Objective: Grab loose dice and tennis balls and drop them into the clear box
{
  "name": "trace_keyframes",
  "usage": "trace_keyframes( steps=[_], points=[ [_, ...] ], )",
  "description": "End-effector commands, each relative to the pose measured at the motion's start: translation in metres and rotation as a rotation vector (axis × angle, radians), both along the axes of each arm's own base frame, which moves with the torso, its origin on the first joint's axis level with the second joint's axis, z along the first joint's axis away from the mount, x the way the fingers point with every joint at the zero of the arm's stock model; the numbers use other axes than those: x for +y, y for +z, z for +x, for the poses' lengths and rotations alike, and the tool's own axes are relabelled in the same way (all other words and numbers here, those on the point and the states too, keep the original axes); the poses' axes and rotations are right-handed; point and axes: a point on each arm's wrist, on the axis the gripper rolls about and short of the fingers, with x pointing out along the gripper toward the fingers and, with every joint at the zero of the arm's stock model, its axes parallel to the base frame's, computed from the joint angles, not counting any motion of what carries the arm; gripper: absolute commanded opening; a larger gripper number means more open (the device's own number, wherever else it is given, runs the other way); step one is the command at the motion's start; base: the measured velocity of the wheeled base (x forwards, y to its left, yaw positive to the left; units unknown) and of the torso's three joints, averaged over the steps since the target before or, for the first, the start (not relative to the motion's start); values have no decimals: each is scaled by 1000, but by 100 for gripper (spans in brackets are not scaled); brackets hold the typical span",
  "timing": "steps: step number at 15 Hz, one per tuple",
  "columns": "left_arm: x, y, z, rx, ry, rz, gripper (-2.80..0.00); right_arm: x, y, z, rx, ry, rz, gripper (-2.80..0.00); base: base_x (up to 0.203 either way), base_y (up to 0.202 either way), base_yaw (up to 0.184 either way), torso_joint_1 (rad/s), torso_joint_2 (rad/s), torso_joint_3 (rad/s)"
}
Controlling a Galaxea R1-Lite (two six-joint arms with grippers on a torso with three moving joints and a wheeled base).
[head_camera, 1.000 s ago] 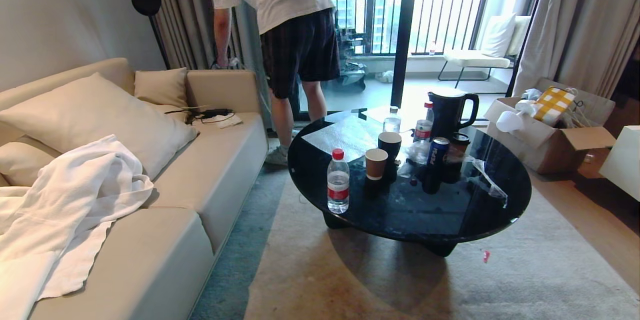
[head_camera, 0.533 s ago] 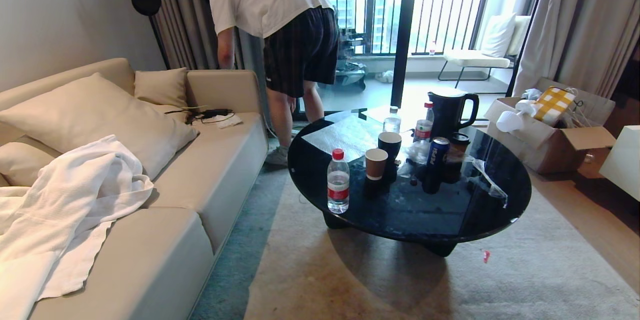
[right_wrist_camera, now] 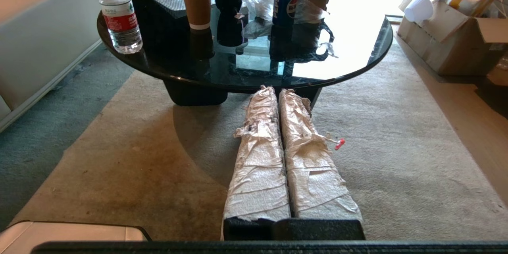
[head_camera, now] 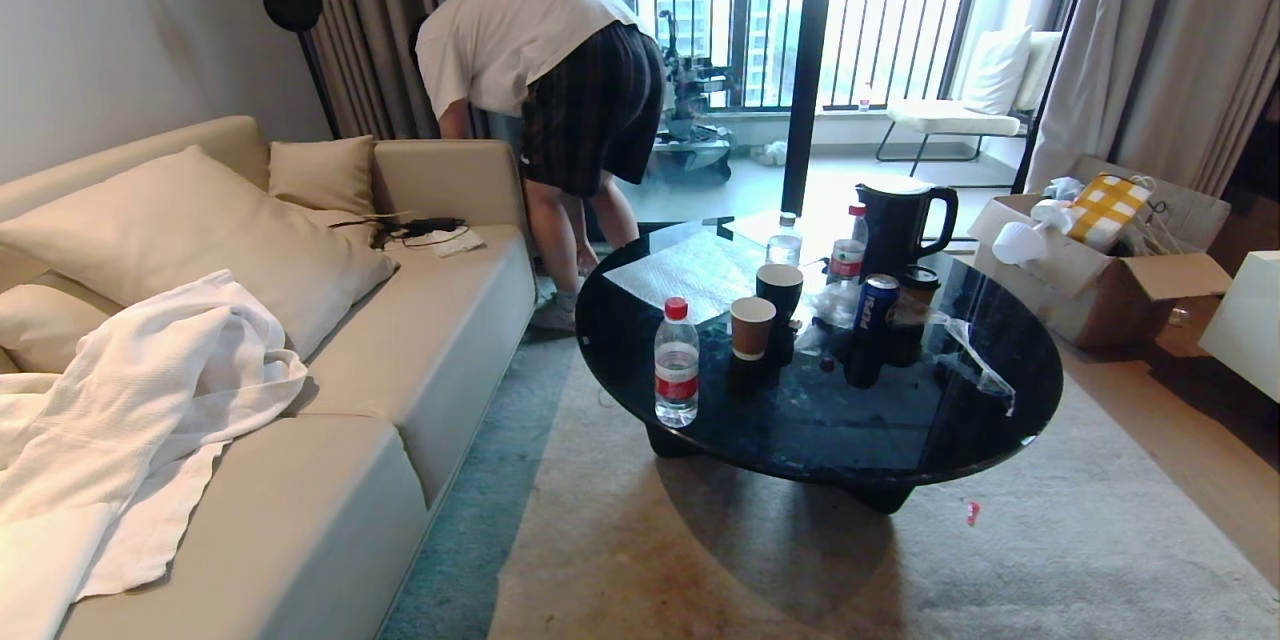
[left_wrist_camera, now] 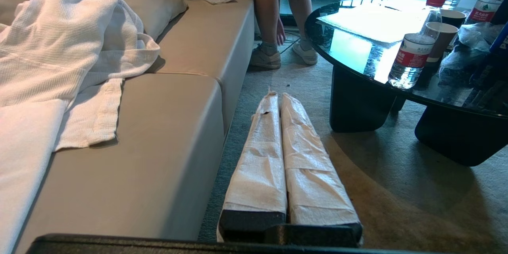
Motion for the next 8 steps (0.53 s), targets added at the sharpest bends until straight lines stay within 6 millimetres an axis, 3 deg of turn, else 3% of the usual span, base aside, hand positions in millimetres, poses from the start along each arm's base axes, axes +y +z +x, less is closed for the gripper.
trace_keyframes(
  steps=[1, 8],
  points=[
    [0, 0, 0, 2, 0, 0, -280, 0, 0, 0, 2, 0, -1, -280, 0, 0, 0, 0, 0, 0],
    [0, 0, 0, 0, 1, 0, -280, 0, 0, 0, 2, 0, -1, -280, 0, 0, 0, 0, 0, 0]
  ],
)
